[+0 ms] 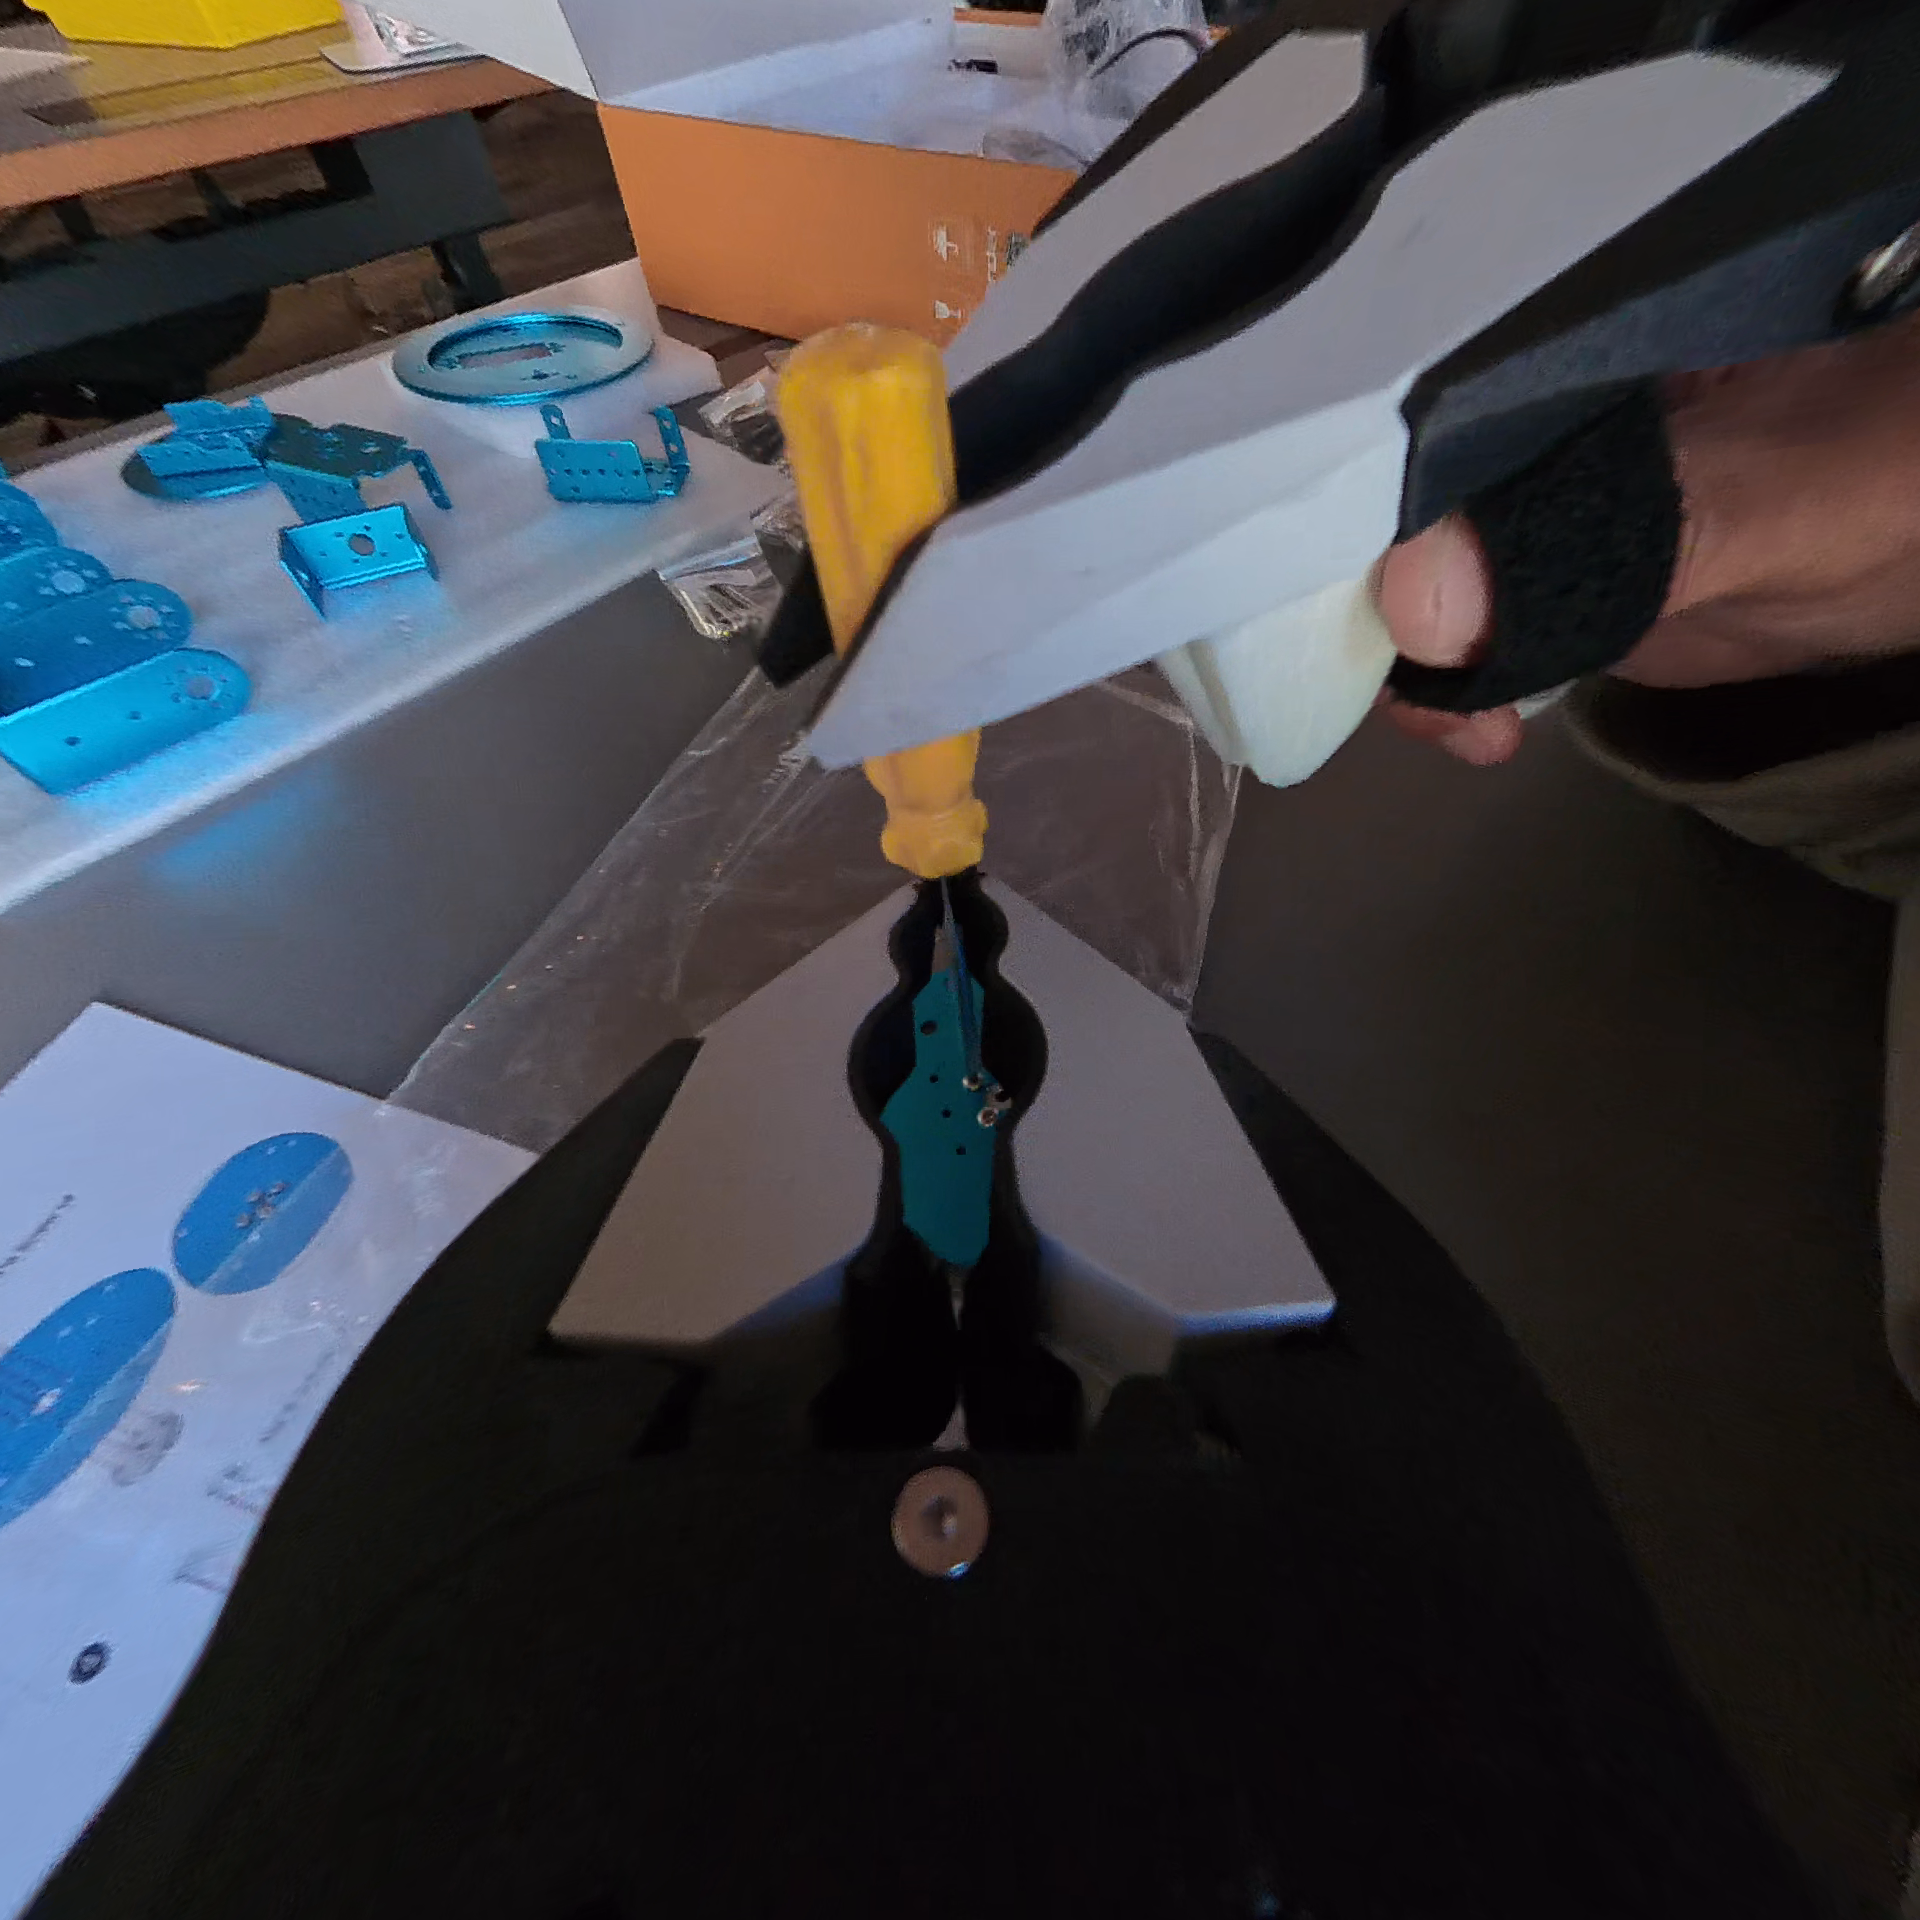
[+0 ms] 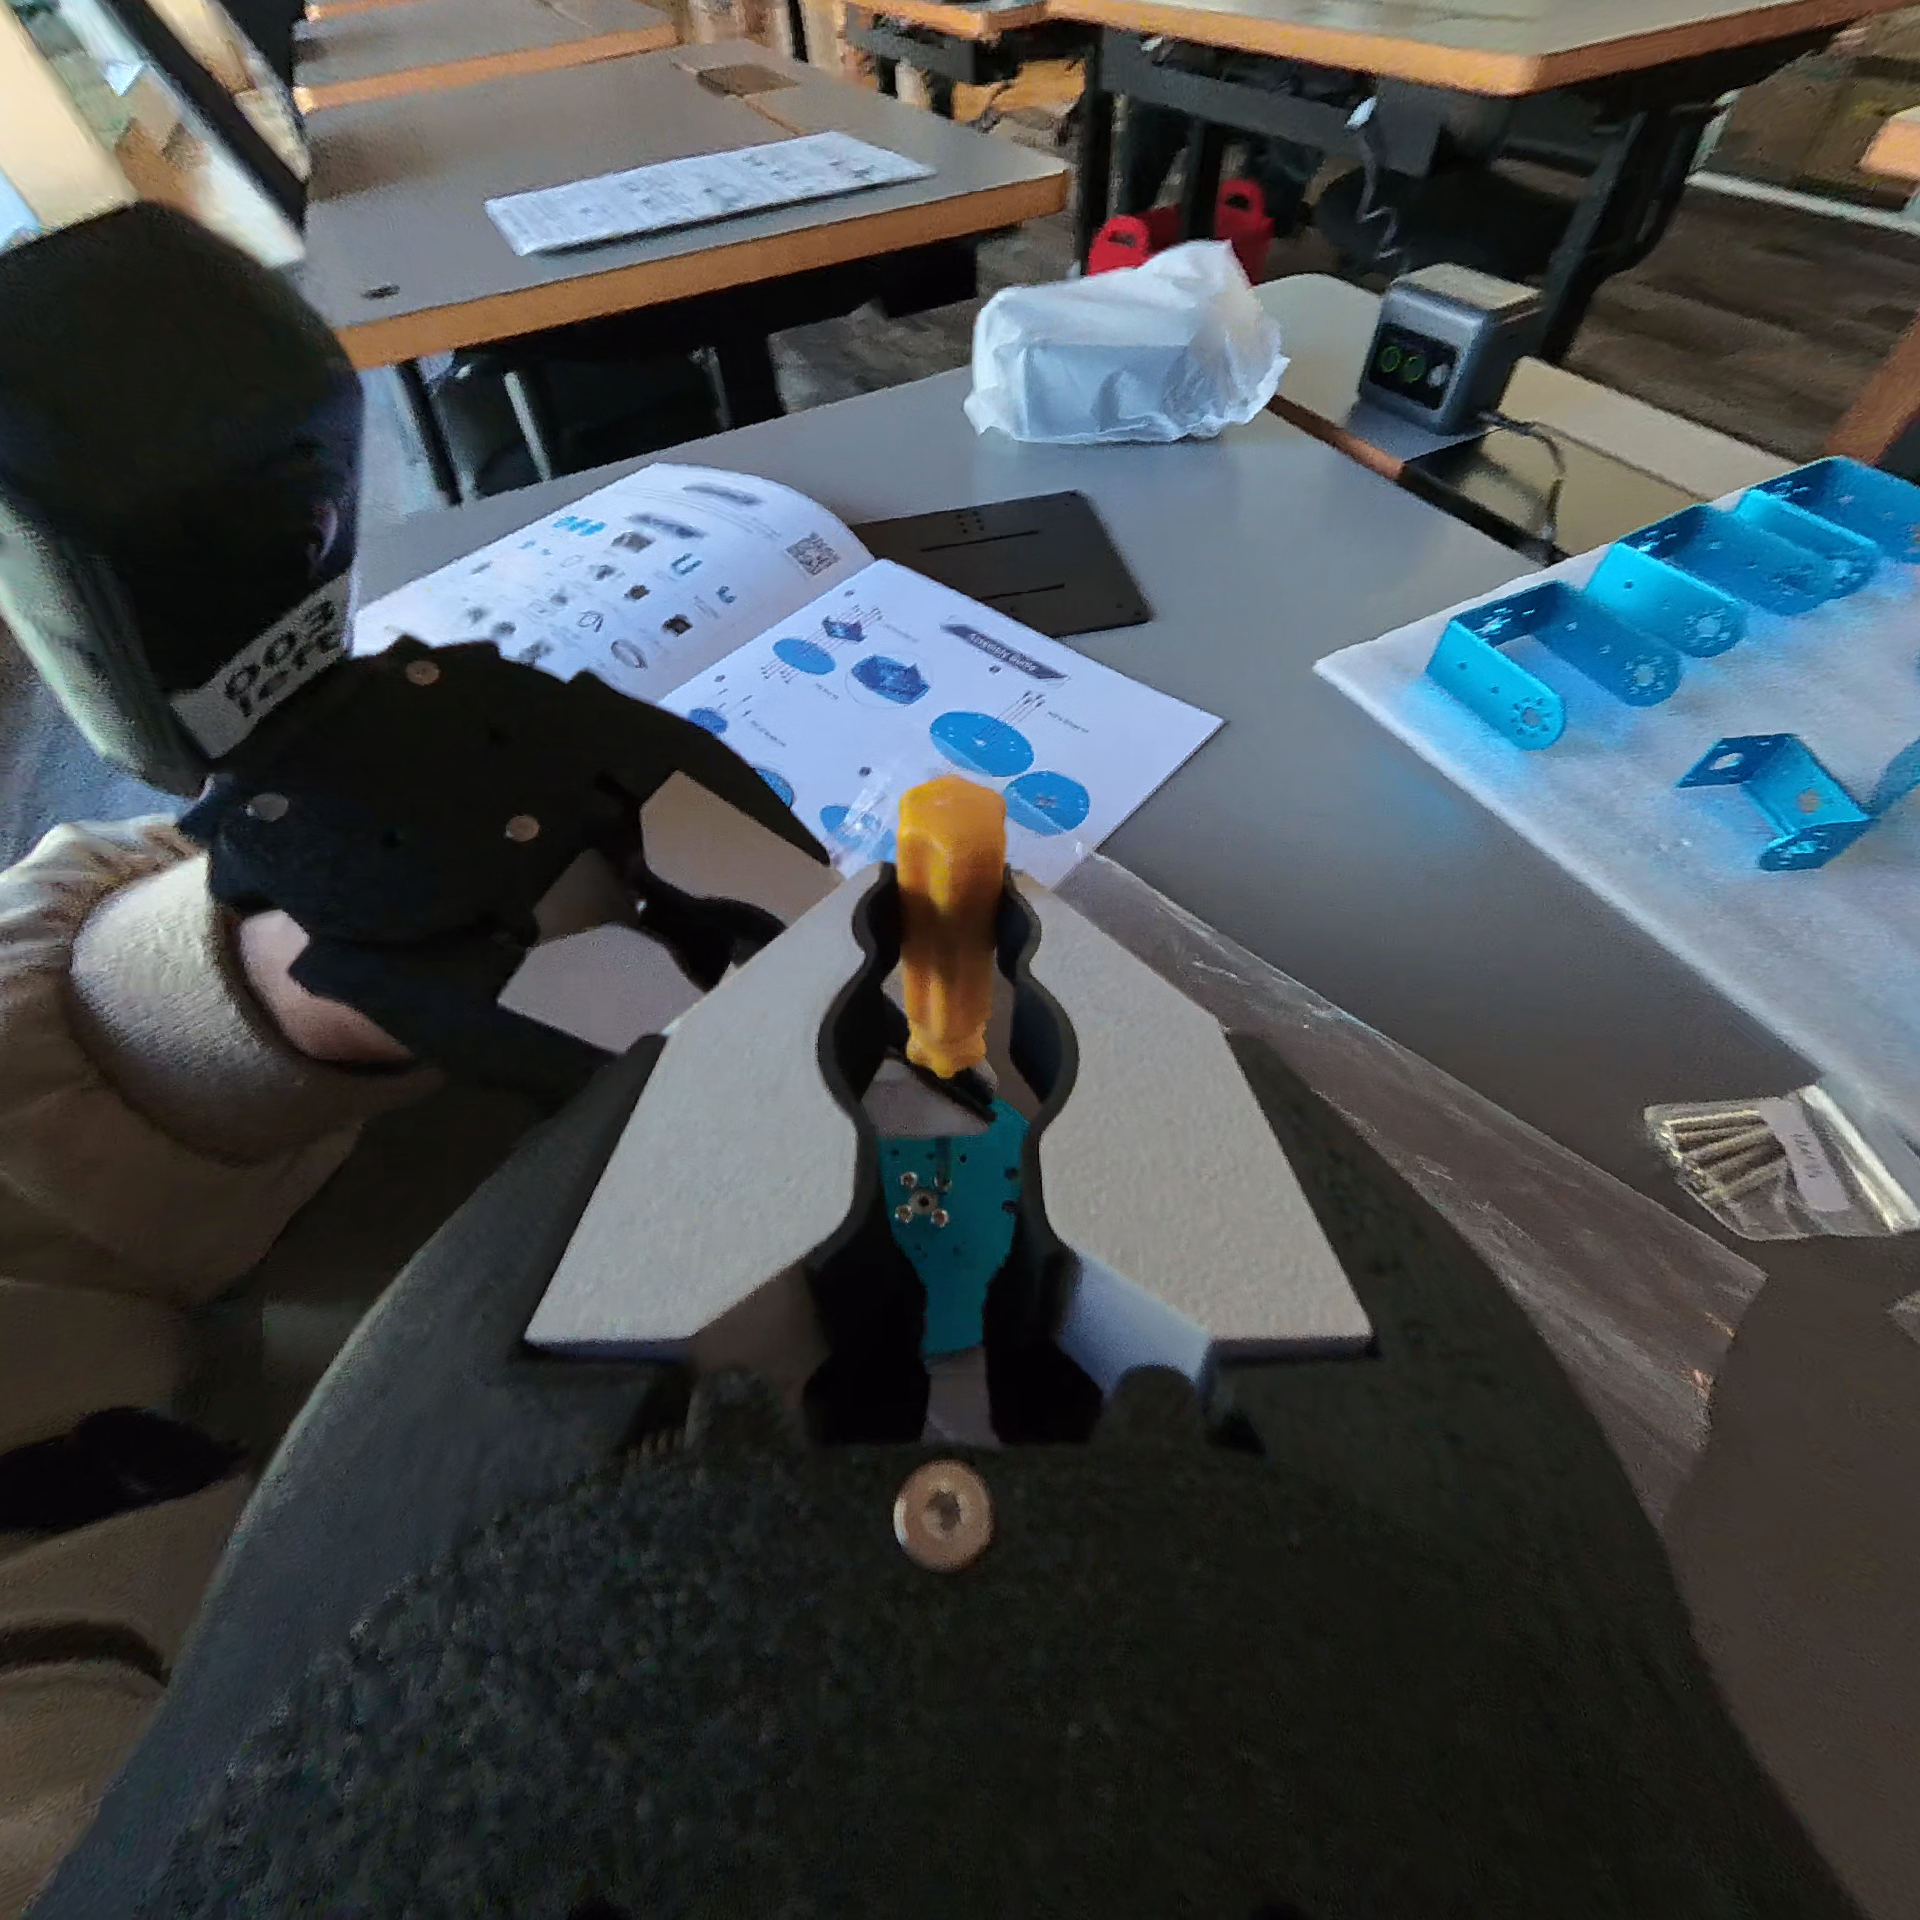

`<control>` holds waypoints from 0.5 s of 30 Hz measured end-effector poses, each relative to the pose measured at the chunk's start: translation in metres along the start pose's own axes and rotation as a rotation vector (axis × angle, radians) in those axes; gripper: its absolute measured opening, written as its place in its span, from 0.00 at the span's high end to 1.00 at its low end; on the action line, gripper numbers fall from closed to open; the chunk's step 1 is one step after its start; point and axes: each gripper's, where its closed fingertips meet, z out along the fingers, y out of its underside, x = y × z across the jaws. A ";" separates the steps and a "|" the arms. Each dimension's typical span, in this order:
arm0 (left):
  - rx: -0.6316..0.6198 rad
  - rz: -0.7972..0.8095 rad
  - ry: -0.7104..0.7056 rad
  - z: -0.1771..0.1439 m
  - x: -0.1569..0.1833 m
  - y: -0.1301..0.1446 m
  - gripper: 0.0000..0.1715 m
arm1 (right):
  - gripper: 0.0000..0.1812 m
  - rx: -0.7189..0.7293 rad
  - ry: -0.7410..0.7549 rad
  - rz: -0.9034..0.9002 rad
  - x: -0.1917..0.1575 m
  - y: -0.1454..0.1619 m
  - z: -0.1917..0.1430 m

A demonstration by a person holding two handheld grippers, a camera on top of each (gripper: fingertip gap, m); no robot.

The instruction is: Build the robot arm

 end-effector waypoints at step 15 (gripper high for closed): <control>0.016 0.052 0.084 0.002 0.011 -0.001 0.97 | 0.73 -0.515 -0.894 -1.151 0.008 0.003 -0.041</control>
